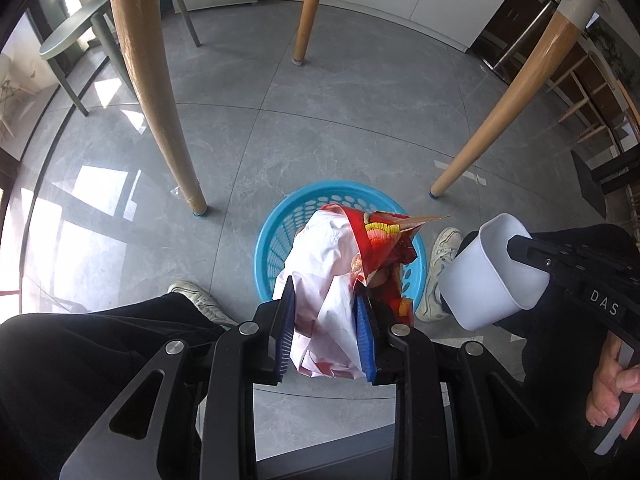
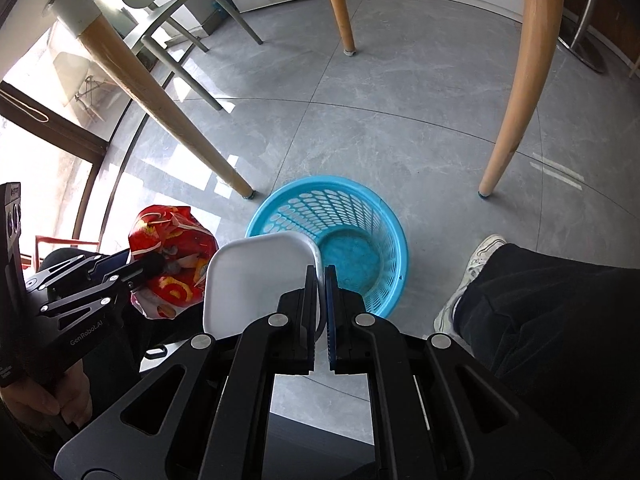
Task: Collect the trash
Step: 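Open left tool to drop the snack bag while right tool drops the cup, then raise both open tools back toward the table, then grasp the white HP box with left tool while right tool grasps clear plastic wrapper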
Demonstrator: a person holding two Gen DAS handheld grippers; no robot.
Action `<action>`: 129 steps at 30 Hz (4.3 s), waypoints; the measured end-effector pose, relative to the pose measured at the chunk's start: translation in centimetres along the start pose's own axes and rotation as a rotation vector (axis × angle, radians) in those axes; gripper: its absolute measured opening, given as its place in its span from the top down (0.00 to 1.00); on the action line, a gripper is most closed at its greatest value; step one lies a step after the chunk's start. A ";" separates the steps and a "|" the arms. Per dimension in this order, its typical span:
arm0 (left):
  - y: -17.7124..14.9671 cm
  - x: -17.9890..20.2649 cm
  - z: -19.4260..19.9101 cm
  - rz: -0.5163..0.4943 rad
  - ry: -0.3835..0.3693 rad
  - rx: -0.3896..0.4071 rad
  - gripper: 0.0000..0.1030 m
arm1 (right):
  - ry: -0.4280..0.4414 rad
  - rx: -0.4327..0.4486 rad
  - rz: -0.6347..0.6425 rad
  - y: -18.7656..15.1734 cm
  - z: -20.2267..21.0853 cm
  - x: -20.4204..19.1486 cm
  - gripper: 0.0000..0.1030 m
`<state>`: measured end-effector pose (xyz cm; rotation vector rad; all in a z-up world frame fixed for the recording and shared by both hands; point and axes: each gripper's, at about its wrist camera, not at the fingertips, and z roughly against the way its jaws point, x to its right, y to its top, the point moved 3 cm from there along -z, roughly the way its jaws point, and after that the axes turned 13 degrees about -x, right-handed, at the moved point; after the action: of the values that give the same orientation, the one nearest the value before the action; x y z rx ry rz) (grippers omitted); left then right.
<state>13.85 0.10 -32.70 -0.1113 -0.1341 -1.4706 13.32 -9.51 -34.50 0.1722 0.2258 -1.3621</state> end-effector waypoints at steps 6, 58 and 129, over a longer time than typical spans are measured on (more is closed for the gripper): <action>1.2 0.1 -2.0 -0.003 0.016 -0.033 0.74 | 0.002 -0.058 -0.029 1.6 -3.3 1.0 0.96; -4.6 0.6 5.5 -0.071 0.073 0.113 0.38 | -0.128 0.147 0.095 -5.9 6.4 -1.1 0.43; 12.7 5.0 28.0 -0.249 0.061 0.557 0.20 | -0.012 0.539 -0.035 8.5 30.2 5.2 0.24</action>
<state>26.30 0.81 -4.17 0.4144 -0.5158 -1.6298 24.42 -20.33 -6.77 0.6115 -0.1556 -1.4346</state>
